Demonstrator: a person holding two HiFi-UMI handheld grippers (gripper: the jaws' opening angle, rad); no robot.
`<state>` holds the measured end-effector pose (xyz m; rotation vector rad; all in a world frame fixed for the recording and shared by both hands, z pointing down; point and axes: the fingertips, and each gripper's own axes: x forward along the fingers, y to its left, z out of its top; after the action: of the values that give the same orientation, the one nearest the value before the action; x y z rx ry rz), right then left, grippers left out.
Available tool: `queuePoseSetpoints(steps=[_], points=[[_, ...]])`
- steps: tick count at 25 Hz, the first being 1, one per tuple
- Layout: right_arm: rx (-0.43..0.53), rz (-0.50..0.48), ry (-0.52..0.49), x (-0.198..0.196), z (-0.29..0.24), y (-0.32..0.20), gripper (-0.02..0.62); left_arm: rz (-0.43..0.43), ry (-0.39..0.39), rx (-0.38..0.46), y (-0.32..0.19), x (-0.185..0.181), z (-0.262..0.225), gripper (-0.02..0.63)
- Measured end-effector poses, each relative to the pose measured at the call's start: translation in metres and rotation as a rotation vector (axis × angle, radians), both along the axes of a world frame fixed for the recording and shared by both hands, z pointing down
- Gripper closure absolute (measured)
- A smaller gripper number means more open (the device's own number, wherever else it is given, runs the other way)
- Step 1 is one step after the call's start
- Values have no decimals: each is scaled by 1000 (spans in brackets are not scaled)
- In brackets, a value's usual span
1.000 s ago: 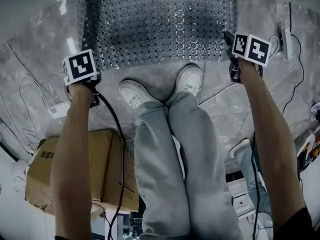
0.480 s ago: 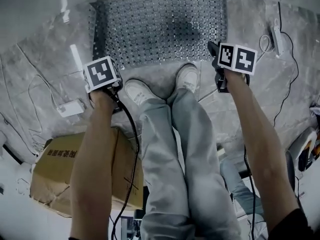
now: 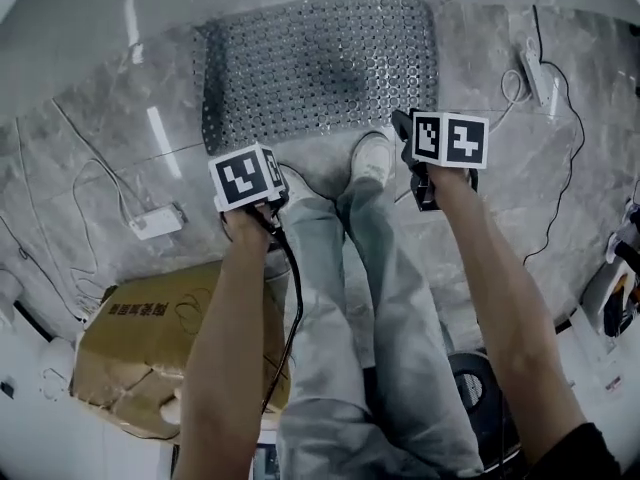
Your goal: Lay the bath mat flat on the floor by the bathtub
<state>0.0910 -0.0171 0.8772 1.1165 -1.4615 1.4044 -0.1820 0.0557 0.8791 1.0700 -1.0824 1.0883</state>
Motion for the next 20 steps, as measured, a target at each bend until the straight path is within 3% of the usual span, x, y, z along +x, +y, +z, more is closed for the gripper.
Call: queuePoseSetpoints(steps=[3,7,14,20], points=[[-12,0,-13,-9,-18,10,471,29,27,5,5,8,-16,600],[-24,-3,-26,-17,-44,19,504,49,1,19,2,-6,-41,600],[23,-17,-51,-33,-101,27,592,-35,-16,42,4,-29,-92,600],[70,-44,-106,-44,-143,27,592,-45,18,130,-7,-12,-141,600]])
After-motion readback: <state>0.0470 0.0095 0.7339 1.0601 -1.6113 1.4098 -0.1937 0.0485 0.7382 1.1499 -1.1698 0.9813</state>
